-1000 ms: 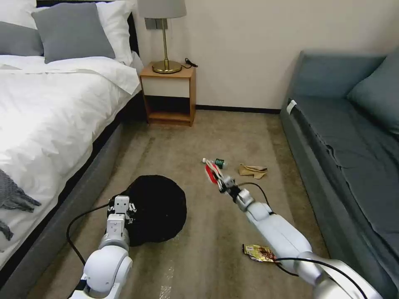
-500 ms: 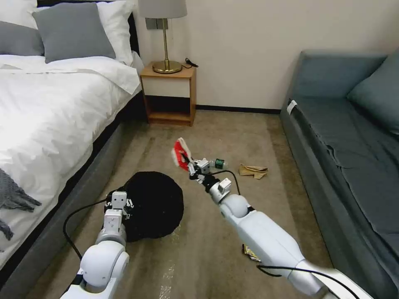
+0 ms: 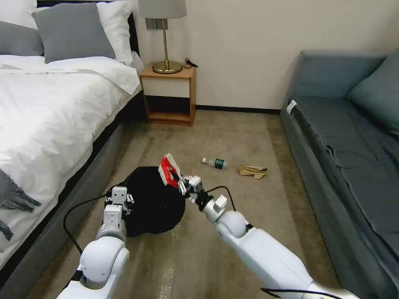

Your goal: Pick up the trash bin, then pick up the garbage on the floor and place it into the trash bin.

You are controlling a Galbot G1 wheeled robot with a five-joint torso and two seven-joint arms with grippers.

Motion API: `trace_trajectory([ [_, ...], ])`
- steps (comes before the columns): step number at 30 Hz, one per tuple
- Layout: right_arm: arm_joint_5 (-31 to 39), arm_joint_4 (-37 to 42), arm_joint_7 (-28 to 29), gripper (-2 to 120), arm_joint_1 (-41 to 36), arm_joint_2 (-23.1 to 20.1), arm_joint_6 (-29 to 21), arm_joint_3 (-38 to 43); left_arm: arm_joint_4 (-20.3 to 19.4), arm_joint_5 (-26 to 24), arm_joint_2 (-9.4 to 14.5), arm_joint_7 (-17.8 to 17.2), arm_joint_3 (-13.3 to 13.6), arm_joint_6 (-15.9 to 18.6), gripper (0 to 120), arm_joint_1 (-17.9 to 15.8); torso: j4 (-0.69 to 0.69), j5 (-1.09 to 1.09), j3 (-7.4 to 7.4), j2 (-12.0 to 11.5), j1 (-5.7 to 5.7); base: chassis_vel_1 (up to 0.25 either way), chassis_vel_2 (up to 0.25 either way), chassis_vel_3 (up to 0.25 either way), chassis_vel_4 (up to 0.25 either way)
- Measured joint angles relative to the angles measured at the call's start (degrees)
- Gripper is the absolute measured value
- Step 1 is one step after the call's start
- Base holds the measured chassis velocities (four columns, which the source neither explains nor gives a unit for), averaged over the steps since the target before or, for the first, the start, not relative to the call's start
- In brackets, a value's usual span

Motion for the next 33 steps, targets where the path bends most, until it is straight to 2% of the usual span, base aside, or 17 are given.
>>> trace_trajectory([
  [5, -1.59, -0.38, 0.13, 0, -0.59, 0.01, 0.61, -0.98, -0.46, -0.29, -0.54, -0.09, 1.11, 0.10, 4, -0.08, 0.00, 0.00, 0.00, 0.00, 0.00, 0.000, 0.000, 0.000, 0.000],
  [12, -5.58, -2.00, 3.16, 0, -0.14, 0.72, 0.45, -2.64, -0.89, -0.34, -1.38, -0.19, 2.48, 0.03, 4, 0.10, 0.00, 0.00, 0.00, 0.00, 0.00, 0.000, 0.000, 0.000, 0.000],
  [14, -6.14, -2.30, 3.33, 4, -0.10, 0.79, 0.54, -2.75, -1.00, -0.30, -1.38, -0.20, 2.54, -0.02, 4, 0.21, 0.00, 0.00, 0.00, 0.00, 0.00, 0.000, 0.000, 0.000, 0.000],
  [16, -6.67, -2.47, 3.60, 16, -0.12, 0.94, 0.57, -2.93, -1.09, -0.16, -1.19, -0.20, 2.52, -0.17, 4, 0.62, 0.00, 0.00, 0.00, 0.00, 0.00, 0.000, 0.000, 0.000, 0.000],
  [18, -6.86, -2.47, 3.65, 18, -0.15, 0.99, 0.57, -3.00, -1.09, -0.13, -1.16, -0.20, 2.42, -0.29, 4, 0.80, 0.01, 0.00, 0.00, 0.00, 0.00, 0.000, 0.000, 0.000, 0.000],
  [21, -7.83, -2.58, 4.06, 34, -0.17, 1.28, 0.59, -3.33, -1.03, -0.11, -1.24, -0.19, 2.20, -0.46, 4, 1.10, 0.01, 0.00, 0.00, 0.00, 0.00, 0.000, 0.000, 0.000, 0.000],
  [25, -8.44, -2.81, 4.20, 42, -0.25, 1.45, 0.69, -3.39, -0.84, -0.10, -1.40, -0.16, 2.20, -0.55, 4, 1.16, 0.01, 0.00, 0.00, 0.00, 0.00, 0.000, 0.000, 0.000, 0.000],
  [28, -9.41, -2.93, 4.30, 59, -1.30, 1.39, 0.96, -3.40, -0.75, 0.05, -1.70, -0.16, 2.20, -0.73, 4, 1.41, 0.01, 0.00, 0.00, 0.00, 0.00, 0.000, 0.000, 0.000, 0.000],
  [29, -9.41, -2.93, 4.30, 59, -1.30, 1.39, 0.96, -3.40, -0.75, 0.05, -1.70, -0.16, 2.20, -0.73, 4, 1.41, 0.01, 0.00, 0.00, 0.00, 0.00, 0.000, 0.000, 0.000, 0.000],
  [33, -9.68, -2.10, 4.79, 76, -1.94, 0.80, 0.98, -3.24, -0.94, 0.26, -1.75, -0.12, 2.21, -0.79, 4, 1.71, 0.01, 0.00, 0.00, 0.00, 0.00, 0.000, 0.000, 0.000, 0.000],
])
